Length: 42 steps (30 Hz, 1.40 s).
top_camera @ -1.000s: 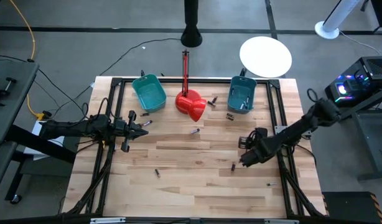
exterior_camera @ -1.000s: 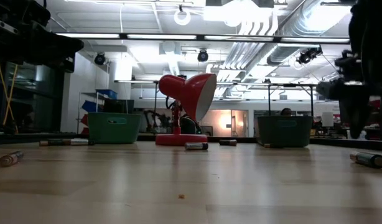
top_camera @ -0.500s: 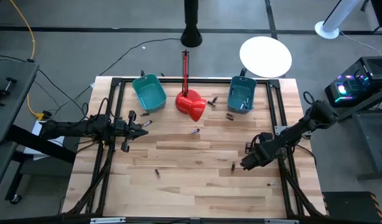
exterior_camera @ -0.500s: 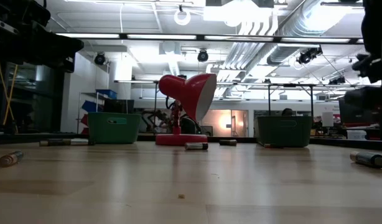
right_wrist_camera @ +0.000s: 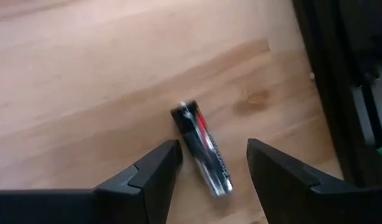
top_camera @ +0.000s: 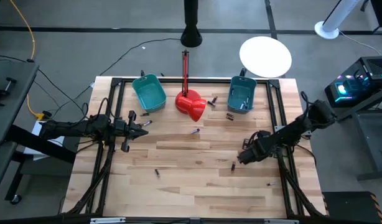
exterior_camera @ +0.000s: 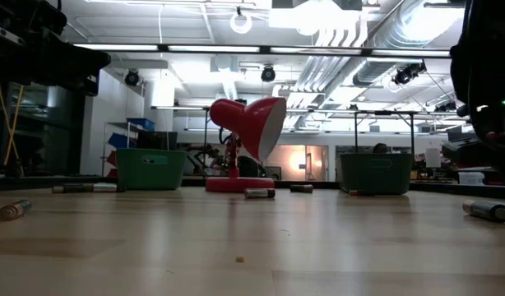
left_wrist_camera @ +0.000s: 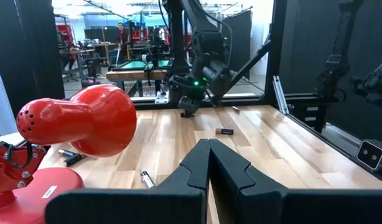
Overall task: Sort batteries
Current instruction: Put the silver battery into the blue bin
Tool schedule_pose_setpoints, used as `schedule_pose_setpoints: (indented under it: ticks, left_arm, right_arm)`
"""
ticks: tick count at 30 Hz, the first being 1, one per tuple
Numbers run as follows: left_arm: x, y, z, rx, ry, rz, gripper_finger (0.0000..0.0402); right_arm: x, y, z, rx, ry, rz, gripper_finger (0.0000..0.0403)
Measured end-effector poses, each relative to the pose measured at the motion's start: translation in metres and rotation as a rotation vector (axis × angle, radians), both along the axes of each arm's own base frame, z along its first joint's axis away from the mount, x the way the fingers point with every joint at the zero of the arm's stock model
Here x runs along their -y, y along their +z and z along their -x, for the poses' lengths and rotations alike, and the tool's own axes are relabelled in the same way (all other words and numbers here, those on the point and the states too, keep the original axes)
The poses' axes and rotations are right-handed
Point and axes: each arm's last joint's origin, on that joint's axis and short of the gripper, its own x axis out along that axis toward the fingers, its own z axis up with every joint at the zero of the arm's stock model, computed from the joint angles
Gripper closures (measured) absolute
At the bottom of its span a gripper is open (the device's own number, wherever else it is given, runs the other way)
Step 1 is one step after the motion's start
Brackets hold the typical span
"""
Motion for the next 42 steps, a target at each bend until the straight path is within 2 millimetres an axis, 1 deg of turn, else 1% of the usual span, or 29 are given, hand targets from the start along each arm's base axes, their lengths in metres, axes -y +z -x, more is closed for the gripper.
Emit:
schedule_pose_setpoints:
  ticks: [3, 7, 9, 11, 15, 16, 17, 19, 20, 21, 22, 24, 25, 26, 28, 31, 34, 38, 40, 42]
  left_arm:
    - [0.000, 0.000, 0.000, 0.000, 0.000, 0.000, 0.0402]
    - [0.000, 0.000, 0.000, 0.000, 0.000, 0.000, 0.0402]
    - [0.000, 0.000, 0.000, 0.000, 0.000, 0.000, 0.0401]
    - [0.000, 0.000, 0.000, 0.000, 0.000, 0.000, 0.0401]
    - [0.000, 0.000, 0.000, 0.000, 0.000, 0.000, 0.0402]
    - [0.000, 0.000, 0.000, 0.000, 0.000, 0.000, 0.0401]
    - [0.000, 0.000, 0.000, 0.000, 0.000, 0.000, 0.0401]
    - [0.000, 0.000, 0.000, 0.000, 0.000, 0.000, 0.0402]
    - [0.000, 0.000, 0.000, 0.000, 0.000, 0.000, 0.0401]
    - [0.000, 0.000, 0.000, 0.000, 0.000, 0.000, 0.0402]
    - [0.000, 0.000, 0.000, 0.000, -0.001, 0.000, 0.0401]
    - [0.000, 0.000, 0.000, 0.001, 0.000, 0.000, 0.0401]
    - [0.000, 0.000, 0.000, -0.001, 0.000, 0.000, 0.0401]
    - [0.000, 0.000, 0.000, -0.001, 0.000, 0.000, 0.0402]
    - [0.000, 0.000, 0.000, 0.000, 0.000, 0.000, 0.0402]
    - [0.000, 0.000, 0.000, 0.000, 0.000, 0.000, 0.0401]
    - [0.000, 0.000, 0.000, 0.000, 0.000, 0.000, 0.0401]
    - [0.000, 0.000, 0.000, 0.000, 0.000, 0.000, 0.0401]
    - [0.000, 0.000, 0.000, 0.000, 0.000, 0.000, 0.0401]
    - [0.000, 0.000, 0.000, 0.000, 0.000, 0.000, 0.0402]
  right_arm:
    - [0.001, -0.001, -0.001, 0.011, 0.057, 0.024, 0.0209]
    - [0.000, -0.002, -0.002, 0.007, 0.119, 0.008, 0.0210]
    - [0.000, -0.002, -0.002, 0.004, 0.120, 0.005, 0.0224]
    - [0.000, -0.002, -0.002, 0.014, 0.124, 0.001, 0.0257]
    - [-0.002, -0.002, -0.006, 0.052, 0.148, 0.009, 0.0368]
    - [-0.003, -0.001, -0.008, 0.063, 0.156, 0.013, 0.0379]
    - [-0.005, 0.002, -0.010, 0.072, 0.157, 0.017, 0.0379]
    - [-0.009, 0.011, -0.020, 0.128, 0.159, 0.015, 0.0371]
    - [-0.012, 0.020, -0.026, 0.183, 0.163, 0.021, 0.0370]
    - [-0.013, 0.032, -0.032, 0.235, 0.172, 0.042, 0.0371]
    - [-0.012, 0.044, -0.034, 0.263, 0.182, 0.081, 0.0375]
    - [-0.008, 0.065, -0.035, 0.289, 0.202, 0.191, 0.0383]
    - [-0.005, 0.078, -0.038, 0.333, 0.203, 0.250, 0.0383]
    - [-0.001, 0.090, -0.041, 0.380, 0.199, 0.306, 0.0383]
    - [0.014, 0.110, -0.042, 0.377, 0.199, 0.406, 0.0383]
    - [0.042, 0.124, -0.048, 0.355, 0.185, 0.489, 0.0379]
    - [0.076, 0.132, -0.050, 0.267, 0.172, 0.511, 0.0369]
    - [0.118, 0.137, -0.056, 0.210, 0.172, 0.494, 0.0355]
    - [0.137, 0.139, -0.060, 0.222, 0.197, 0.460, 0.0343]
    - [0.152, 0.139, -0.061, 0.225, 0.249, 0.427, 0.0326]
